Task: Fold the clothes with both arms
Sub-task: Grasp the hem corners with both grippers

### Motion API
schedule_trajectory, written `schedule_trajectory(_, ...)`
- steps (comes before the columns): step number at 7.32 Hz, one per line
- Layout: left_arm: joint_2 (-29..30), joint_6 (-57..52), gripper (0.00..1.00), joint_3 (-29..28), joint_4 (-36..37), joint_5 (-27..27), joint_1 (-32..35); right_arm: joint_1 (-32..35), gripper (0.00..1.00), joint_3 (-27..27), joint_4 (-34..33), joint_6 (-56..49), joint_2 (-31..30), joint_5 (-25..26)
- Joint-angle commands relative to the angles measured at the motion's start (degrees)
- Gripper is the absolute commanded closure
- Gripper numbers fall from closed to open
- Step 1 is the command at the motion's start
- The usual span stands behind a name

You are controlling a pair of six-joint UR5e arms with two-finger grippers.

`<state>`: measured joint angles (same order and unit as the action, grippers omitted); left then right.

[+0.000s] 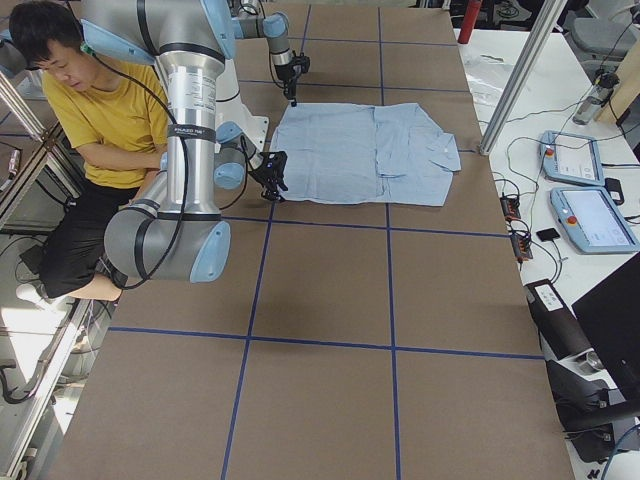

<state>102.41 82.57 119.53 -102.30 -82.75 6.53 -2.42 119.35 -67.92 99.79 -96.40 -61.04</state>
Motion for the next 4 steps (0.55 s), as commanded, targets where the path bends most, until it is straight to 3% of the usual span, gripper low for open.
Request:
schedule_trajectory(1,-0.01,0.14,1.00,0.01,0.00,0.04,-0.02,-0.39,0.57,0.09,-2.03,0.58,0.24,0.22)
schedule_trajectory(3,-0.01,0.23,1.00,0.01,0.00,0.04,-0.02,-0.92,0.97,0.09,-2.04,1.11,0.33,0.13)
schedule_trajectory(4,-0.01,0.23,1.00,0.01,0.00,0.04,-0.02,-1.44,1.00,0.27,-2.04,1.98,0.33,0.39)
